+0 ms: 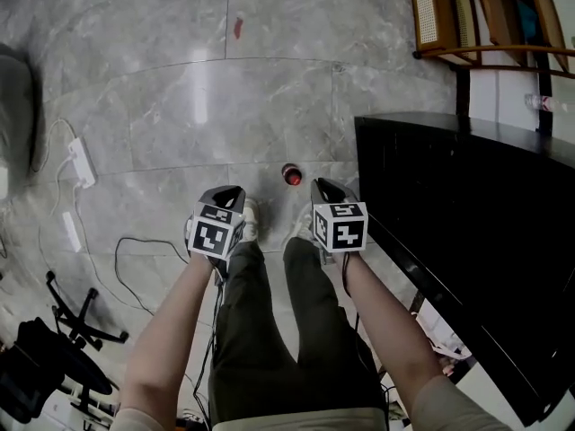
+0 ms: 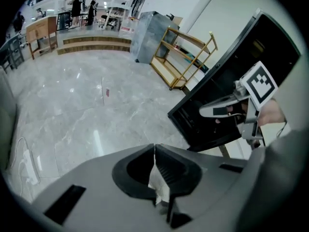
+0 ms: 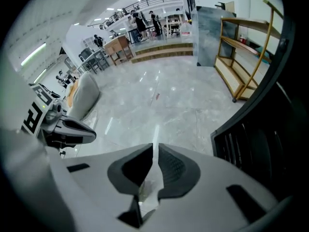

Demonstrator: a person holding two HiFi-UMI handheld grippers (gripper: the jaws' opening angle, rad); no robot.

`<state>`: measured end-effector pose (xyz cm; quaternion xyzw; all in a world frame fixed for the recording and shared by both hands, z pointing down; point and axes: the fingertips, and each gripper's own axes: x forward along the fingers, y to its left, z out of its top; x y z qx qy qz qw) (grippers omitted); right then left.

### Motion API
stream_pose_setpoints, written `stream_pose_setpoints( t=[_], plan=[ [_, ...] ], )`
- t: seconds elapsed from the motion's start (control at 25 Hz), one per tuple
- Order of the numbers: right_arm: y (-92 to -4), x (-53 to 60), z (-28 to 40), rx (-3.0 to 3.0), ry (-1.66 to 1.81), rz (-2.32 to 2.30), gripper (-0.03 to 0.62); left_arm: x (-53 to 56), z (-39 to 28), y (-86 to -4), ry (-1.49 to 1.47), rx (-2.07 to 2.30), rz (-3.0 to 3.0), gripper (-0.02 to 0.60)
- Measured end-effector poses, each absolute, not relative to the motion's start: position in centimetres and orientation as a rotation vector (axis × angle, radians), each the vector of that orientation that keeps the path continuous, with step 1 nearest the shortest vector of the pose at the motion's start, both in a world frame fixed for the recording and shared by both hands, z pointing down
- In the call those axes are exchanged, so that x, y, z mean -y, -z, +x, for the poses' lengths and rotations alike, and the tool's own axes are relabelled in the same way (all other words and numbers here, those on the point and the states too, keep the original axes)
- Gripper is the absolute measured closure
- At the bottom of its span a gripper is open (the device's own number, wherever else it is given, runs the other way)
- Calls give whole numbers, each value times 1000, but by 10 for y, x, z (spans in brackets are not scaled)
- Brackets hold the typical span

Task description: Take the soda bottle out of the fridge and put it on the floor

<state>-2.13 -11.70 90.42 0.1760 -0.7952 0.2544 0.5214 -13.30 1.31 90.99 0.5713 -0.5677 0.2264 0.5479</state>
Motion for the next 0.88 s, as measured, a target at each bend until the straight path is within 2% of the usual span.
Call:
stream_pose_setpoints(
  t=[0.56, 0.88],
  plan=[
    [-675, 157, -43, 2202, -562, 529, 586, 38, -150, -703, -380, 1566, 1521, 571],
    [-543, 174, -57, 2379, -545, 553, 594, 58, -162, -587, -413, 1651, 1613, 571]
  ],
)
